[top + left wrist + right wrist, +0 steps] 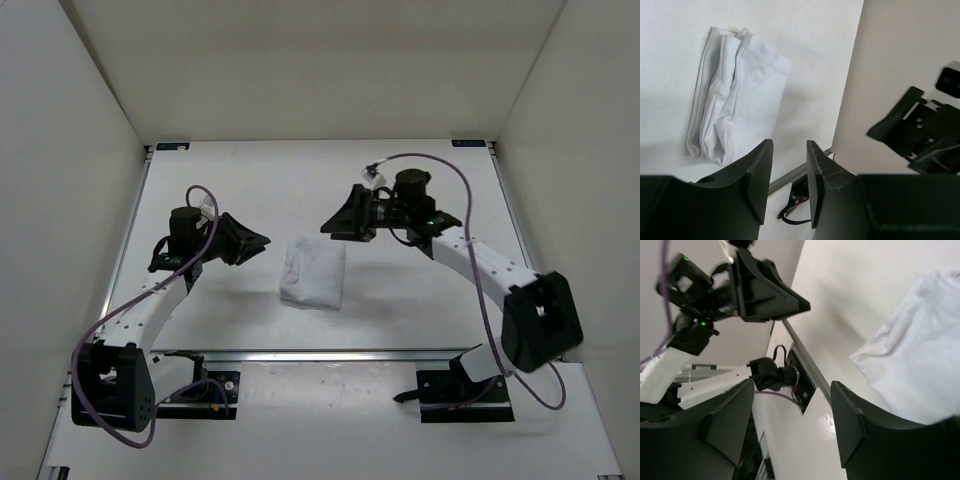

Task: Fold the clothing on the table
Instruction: Fold the skirt

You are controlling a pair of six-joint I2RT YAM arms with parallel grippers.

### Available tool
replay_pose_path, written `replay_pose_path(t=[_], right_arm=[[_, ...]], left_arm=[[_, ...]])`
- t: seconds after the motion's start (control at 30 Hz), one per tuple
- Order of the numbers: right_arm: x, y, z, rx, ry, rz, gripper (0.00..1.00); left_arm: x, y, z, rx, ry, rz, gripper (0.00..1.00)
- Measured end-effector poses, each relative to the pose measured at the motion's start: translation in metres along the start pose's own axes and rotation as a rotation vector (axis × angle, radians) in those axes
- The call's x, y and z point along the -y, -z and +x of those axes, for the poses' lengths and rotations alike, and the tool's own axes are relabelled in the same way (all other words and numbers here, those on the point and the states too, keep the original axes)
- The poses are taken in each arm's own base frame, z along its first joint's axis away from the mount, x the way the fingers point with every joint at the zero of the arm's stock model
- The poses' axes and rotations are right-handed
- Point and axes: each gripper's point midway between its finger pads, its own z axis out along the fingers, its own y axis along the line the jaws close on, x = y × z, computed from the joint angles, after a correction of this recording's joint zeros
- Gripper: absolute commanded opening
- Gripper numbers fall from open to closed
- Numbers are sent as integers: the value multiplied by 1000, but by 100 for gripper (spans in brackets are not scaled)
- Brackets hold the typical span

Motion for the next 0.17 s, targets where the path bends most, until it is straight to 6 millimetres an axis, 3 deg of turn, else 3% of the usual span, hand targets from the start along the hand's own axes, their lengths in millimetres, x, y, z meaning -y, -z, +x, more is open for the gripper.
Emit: replay_pose_path(t=[0.07, 0.13, 0.17], right_arm=[[-9, 24, -5, 67, 32, -5, 60], [-6, 35, 0, 89, 35, 13, 61], [6, 34, 10, 67, 17, 70, 83]], left_arm=[[1, 3, 4, -7, -9, -3, 43], [1, 6, 6, -7, -15, -4, 43], [4, 12, 8, -3, -29, 2, 43]])
